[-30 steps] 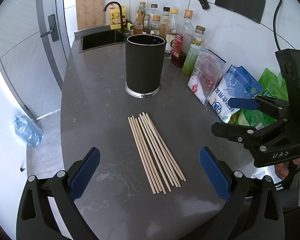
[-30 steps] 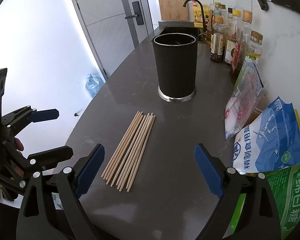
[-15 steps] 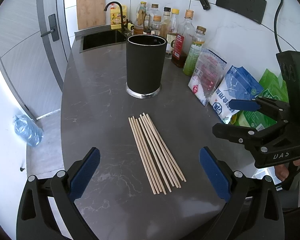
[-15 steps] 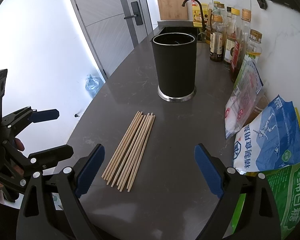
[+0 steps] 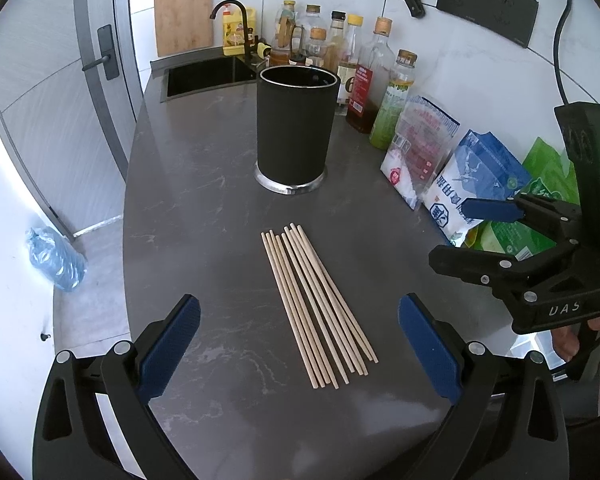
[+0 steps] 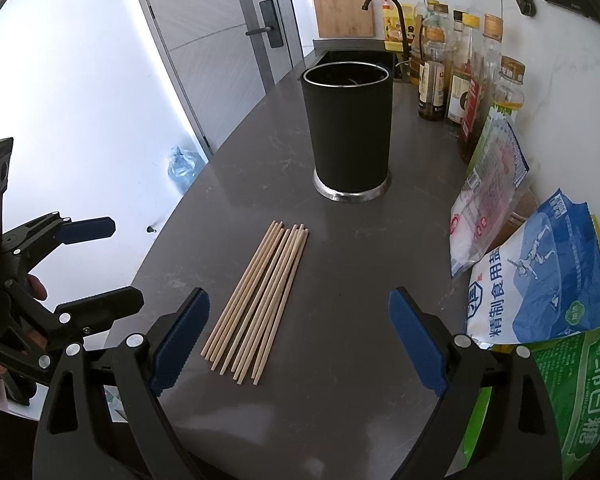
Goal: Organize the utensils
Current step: 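Lower the right tool onto the chopstick pile and close on one chopstick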
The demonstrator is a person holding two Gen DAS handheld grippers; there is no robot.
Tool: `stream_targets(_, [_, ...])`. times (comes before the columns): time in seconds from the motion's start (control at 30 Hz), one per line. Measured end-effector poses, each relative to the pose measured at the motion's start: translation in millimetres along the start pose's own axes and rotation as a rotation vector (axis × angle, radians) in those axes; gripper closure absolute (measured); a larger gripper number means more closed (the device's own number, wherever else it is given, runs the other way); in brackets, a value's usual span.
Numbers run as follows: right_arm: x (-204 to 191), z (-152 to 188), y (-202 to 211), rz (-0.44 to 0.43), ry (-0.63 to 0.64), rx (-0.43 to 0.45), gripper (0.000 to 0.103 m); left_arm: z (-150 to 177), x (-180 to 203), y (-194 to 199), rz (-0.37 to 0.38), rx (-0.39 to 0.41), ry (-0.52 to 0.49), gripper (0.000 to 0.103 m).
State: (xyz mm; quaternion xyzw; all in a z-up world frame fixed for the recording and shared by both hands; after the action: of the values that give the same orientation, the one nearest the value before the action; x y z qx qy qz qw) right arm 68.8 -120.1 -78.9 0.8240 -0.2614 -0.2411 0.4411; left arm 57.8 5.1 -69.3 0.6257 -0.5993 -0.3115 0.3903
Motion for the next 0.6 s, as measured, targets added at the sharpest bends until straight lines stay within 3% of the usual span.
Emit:
stream_targets(0.1, [3.3, -0.5, -6.2, 0.005, -0.018, -0.024, 0.013, 2.0, -2.6, -2.5, -0.001, -0.008, 0.007, 0.006])
stream_targets(0.33, [12.0, -0.9, -40.5, -0.032, -0.107, -0.149, 0.013, 9.6, -28.0, -27.6, -0.003, -0.114, 0.058, 0.006])
stream_targets(0.47, [7.9, -3.9, -60.9, -0.061, -0.138, -0.206, 0.013, 12.3, -39.0, -38.5, -0.026, -0.159, 0.026, 0.006])
stream_targets(0.6, [8.6, -6.0, -84.5, -0.051, -0.157, -0.278, 0.036, 17.5, -48.9, -51.7, -0.012, -0.212, 0.011, 0.006])
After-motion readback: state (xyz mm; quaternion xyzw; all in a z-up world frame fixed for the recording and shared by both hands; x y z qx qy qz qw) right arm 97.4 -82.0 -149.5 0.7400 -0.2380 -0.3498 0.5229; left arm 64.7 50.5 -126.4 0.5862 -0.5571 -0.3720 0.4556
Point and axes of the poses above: each gripper's, at about its wrist camera, not at the fingertips, and y roughly against the way its jaws point, x to its right, z to its underside, the point moved 8 cm from there along -y, roughly the way its jaws point, and after that the axes turned 7 degrees about -x, right-handed, at the moved point
